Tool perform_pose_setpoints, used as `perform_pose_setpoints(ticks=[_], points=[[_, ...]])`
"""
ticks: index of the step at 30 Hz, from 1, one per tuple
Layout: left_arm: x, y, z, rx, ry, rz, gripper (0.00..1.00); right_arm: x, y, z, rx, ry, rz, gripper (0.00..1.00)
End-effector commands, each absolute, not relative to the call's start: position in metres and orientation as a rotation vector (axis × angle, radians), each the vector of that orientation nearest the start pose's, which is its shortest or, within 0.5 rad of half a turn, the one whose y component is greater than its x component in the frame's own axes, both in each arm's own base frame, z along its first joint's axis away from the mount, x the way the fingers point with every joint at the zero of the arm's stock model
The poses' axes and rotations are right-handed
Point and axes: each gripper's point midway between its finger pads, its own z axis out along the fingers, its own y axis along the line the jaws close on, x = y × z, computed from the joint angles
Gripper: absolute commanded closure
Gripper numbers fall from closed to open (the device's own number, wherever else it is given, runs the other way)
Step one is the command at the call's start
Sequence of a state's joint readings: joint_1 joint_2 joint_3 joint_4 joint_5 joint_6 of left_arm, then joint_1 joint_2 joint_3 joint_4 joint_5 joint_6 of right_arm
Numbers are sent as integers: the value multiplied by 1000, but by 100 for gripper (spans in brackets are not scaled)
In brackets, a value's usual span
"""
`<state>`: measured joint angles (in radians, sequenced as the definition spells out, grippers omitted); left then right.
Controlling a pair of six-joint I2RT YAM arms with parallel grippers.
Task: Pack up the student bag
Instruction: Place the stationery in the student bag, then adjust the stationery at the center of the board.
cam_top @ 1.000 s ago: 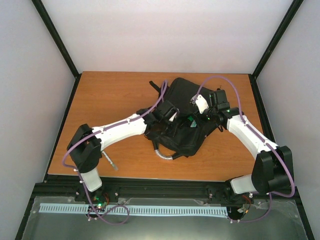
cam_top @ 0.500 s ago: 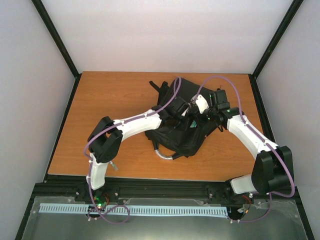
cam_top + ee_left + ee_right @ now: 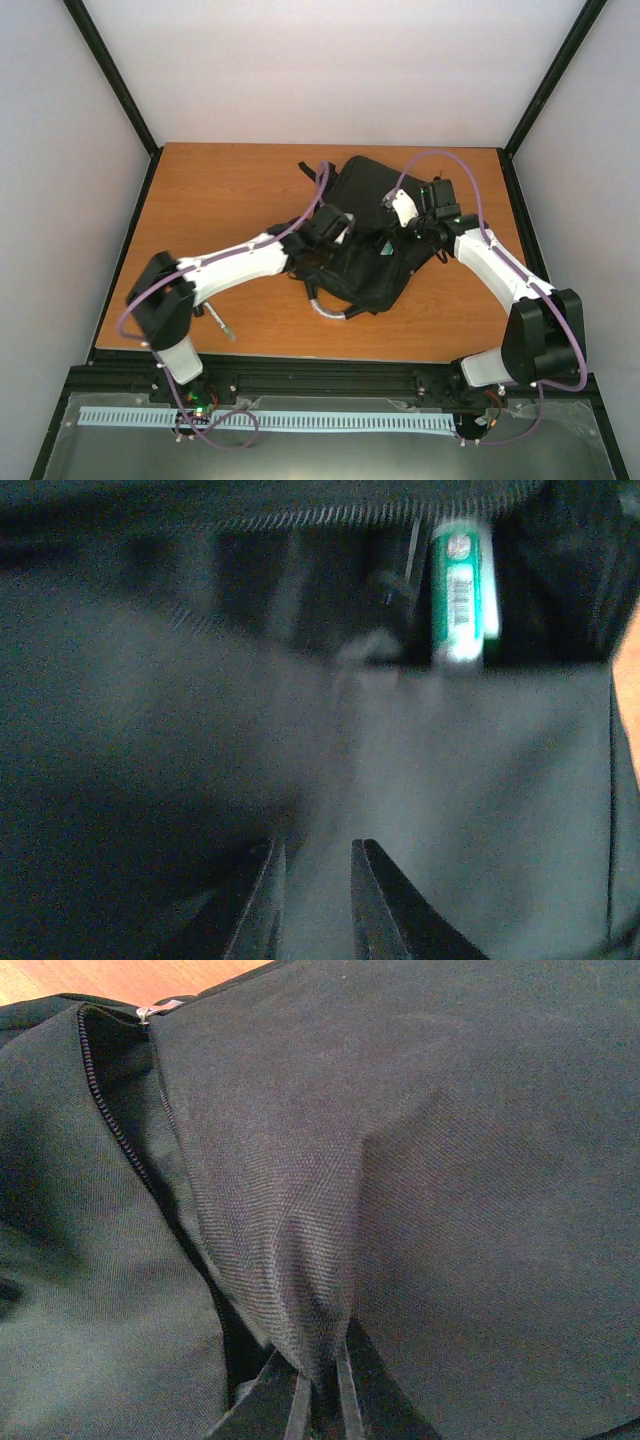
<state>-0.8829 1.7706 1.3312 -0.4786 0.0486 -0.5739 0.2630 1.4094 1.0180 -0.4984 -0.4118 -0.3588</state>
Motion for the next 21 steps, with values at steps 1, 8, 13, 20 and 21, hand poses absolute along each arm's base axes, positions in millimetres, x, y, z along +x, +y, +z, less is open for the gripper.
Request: perform_pose_setpoints(ticks=[1,8,13,20,21], points=[[267,-314,160,316,2559,-561,68,348,172,170,-926,2162,513,97],[238,-203,138,55,2659,-195,38,349,171,170,-930,2158,501,97],[226,-146,109,-166,2683,-32,26,348,171,170,-933,2160,501,97],[211,-99,94,-420,2655,109,15,349,172,168,-938,2167,505,97],[209,-94,92,-458,2654,126,15,349,172,167,-940,2169,505,97]])
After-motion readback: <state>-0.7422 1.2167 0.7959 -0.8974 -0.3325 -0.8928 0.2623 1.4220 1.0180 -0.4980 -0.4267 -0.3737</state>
